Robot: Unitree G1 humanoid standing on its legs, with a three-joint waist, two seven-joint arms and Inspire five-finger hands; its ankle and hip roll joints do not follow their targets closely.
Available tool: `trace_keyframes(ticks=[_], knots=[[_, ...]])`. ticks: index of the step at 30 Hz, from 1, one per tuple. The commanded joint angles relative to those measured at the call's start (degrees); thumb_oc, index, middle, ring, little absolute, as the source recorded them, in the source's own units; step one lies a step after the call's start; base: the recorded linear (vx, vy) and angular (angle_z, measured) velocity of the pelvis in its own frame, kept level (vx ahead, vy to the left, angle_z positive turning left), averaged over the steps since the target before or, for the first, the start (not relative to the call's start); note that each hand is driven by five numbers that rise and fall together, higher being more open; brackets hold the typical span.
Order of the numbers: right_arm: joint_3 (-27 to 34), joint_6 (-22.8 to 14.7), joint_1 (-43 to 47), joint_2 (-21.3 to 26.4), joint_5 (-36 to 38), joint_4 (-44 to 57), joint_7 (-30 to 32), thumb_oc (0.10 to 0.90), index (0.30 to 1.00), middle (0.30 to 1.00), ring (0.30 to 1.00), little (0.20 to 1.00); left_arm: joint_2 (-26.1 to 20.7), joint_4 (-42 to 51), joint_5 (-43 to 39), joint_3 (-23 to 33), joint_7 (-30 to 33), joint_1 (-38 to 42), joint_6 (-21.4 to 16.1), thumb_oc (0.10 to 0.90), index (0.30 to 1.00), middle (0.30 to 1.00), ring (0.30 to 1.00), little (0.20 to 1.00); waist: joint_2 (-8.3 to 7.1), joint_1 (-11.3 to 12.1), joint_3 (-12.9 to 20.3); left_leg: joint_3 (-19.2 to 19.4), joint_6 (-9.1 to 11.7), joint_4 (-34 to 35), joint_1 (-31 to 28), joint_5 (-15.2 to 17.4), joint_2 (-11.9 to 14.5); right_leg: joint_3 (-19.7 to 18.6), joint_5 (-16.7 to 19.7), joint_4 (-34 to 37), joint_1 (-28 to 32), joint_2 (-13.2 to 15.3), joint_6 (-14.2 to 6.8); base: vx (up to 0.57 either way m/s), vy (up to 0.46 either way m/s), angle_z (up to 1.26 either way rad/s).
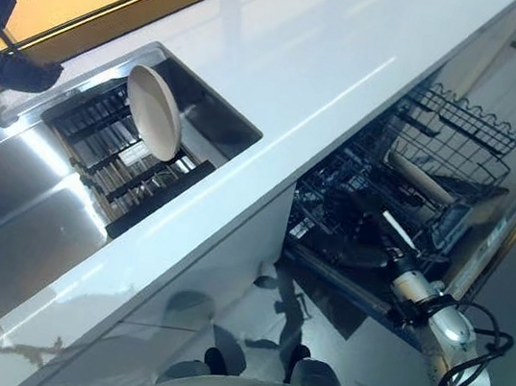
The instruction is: Pick up plates and place into dishwasher.
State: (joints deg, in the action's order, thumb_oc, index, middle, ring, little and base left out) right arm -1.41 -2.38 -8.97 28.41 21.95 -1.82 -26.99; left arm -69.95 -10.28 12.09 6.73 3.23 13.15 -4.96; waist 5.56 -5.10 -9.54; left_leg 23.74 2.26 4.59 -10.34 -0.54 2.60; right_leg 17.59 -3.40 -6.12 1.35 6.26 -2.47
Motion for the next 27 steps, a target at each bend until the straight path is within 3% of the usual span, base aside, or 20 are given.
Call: trace_keyframes(ticks=[1,10,17,27], knots=[[-2.13,-3.50,2.85,1.54,0.22,5.83,-1.87,0.800,0.900,0.900,0.900,0.900,-7.85,-3.59,5.00,-2.18,3.19,9.11,0.76,0.800,0.900,0.900,0.900,0.900,-1.00,-1.93,3.11,1.65,-4.36,-5.19,2.96,7.20,-5.34,1.42,0.49,-2.39,-1.72,3.01,-8.03,0.02,0.037,-0.10],[-6.67,-1.97,2.91,2.61,-0.53,6.34,-0.79,0.800,0.900,0.900,0.900,0.900,-8.43,-8.34,11.11,-13.75,2.43,16.58,0.71,0.800,0.900,0.900,0.900,0.900,-1.57,-2.96,2.53,2.83,-4.76,-6.17,2.98,7.85,-5.32,0.45,0.73,-3.04,-2.71,2.81,-8.11,0.04,0.049,-0.15],[-7.67,-1.39,3.36,3.62,-0.51,6.00,-0.48,0.800,0.900,0.900,0.900,0.900,-5.39,-10.97,18.01,-21.39,0.06,20.33,3.16,0.800,0.900,0.900,0.900,0.900,-2.31,-3.99,1.89,3.73,-5.21,-6.35,2.99,8.23,-5.59,0.09,1.65,-2.96,-3.84,2.96,-8.48,0.04,0.063,-0.12],[-7.19,-1.65,2.31,4.31,-0.80,6.51,0.45,0.800,0.900,0.900,0.900,0.900,-2.47,-15.44,21.28,-23.63,0.82,20.21,4.56,0.800,0.900,0.900,0.900,0.900,-2.95,-5.23,1.26,4.90,-5.61,-7.22,3.45,8.82,-5.49,-0.37,2.17,-2.74,-4.99,3.29,-8.59,0.03,0.039,-0.16]])
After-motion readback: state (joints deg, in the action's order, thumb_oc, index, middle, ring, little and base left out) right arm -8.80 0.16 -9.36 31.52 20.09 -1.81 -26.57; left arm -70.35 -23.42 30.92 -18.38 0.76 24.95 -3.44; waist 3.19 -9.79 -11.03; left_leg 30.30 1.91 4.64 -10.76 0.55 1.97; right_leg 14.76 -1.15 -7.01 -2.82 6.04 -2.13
